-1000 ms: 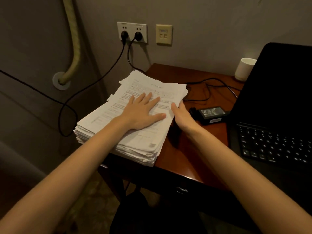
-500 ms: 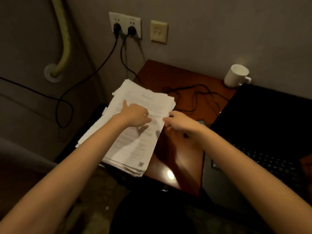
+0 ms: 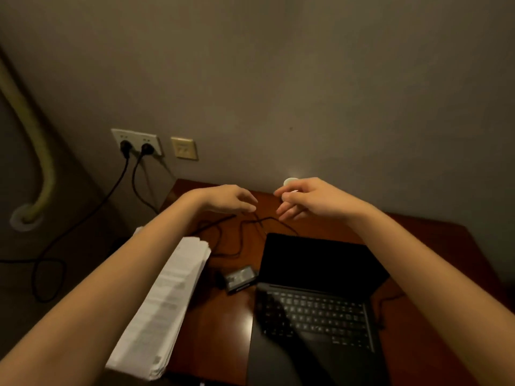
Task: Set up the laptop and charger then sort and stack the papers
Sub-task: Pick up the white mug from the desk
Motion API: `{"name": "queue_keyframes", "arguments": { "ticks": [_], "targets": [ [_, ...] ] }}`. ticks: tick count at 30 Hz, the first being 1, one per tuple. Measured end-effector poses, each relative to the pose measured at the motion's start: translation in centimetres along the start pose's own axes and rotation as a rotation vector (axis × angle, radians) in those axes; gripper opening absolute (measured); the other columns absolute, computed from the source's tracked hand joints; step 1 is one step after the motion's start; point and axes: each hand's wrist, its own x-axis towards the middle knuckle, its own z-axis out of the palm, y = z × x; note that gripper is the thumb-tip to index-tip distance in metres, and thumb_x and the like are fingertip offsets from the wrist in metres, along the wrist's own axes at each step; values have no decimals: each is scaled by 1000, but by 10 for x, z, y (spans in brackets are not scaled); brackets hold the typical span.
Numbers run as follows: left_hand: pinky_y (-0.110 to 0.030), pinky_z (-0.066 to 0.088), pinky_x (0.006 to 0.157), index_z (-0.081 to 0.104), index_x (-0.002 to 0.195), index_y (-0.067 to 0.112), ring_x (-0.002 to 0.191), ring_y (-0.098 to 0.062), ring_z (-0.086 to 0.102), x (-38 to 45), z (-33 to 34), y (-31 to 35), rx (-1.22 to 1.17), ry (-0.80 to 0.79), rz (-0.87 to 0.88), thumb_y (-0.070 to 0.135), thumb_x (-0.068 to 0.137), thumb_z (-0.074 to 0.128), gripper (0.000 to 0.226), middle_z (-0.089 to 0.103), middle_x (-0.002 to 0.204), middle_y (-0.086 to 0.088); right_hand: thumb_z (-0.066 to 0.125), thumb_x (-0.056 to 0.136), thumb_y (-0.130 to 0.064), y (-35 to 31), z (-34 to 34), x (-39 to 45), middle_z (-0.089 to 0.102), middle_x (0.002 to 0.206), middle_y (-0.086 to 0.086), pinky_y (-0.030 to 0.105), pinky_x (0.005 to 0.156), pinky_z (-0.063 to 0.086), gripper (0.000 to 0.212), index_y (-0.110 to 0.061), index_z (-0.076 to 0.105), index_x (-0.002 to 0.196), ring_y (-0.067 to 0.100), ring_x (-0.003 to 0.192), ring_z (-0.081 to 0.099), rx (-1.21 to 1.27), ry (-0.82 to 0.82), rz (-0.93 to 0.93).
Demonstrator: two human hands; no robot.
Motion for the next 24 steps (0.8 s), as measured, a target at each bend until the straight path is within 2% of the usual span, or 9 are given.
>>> {"name": "queue_keyframes", "arguments": {
  "ticks": [2,6,9,13,16,19,20,22,24],
  "targets": [
    [-29,46,97,47,137,16,102,-15,62,21,0,8,-36,-1,-12,28,95,56,44,57,129,-5,39,101,-13,10,-27,10,67,100,15,28,75,51,25,-8,52,122,24,84,67,5,39,55],
    [-30,35,105,45,139,16,128,-21,45,65,-3,9,69,103,-13,32,95,56,48,48,140,-6,44,99,-14,48,-69,52,68,91,13,29,70,54,26,-5,54,122,18,74,68,66,142,216],
    [-27,34,102,47,138,14,128,-21,46,103,-4,-3,32,100,-16,29,95,56,47,50,139,-7,44,99,-12,81,-85,86,67,88,12,31,69,53,27,-2,53,123,18,73,66,119,218,333],
    [-27,38,100,51,134,15,123,-21,50,176,-6,-33,-46,92,-22,26,94,58,42,54,135,-7,42,99,-9,131,-93,133,63,109,25,31,69,51,31,-3,46,129,20,73,63,191,287,494],
    [-29,41,96,47,137,14,122,-23,50,230,7,-58,-188,124,-74,15,95,54,43,52,136,-9,42,98,-6,163,-93,170,59,121,27,39,79,51,40,-8,38,138,30,93,65,256,325,598],
    [-38,49,88,42,141,13,108,-24,57,272,30,-77,-377,131,-150,0,93,45,49,54,130,-12,41,98,-4,185,-90,205,57,123,27,44,89,48,52,-16,27,146,36,109,60,350,376,669],
    [-39,50,87,38,143,13,112,-24,56,282,36,-80,-420,118,-170,-2,93,43,53,54,129,-12,40,99,-5,192,-89,216,58,119,25,44,89,48,54,-19,24,148,36,110,60,376,385,674],
    [-36,44,98,30,148,14,132,-22,43,300,50,-84,-486,99,-185,-5,92,40,59,45,141,-14,39,101,-10,206,-85,234,56,107,17,42,86,49,53,-23,21,149,35,108,60,404,400,666],
    [-34,36,108,24,150,14,139,-21,34,315,61,-84,-539,114,-194,-4,93,39,62,36,150,-12,35,103,-16,219,-82,248,54,105,14,40,80,51,47,-24,25,148,29,95,62,443,409,656]
  ]
}}
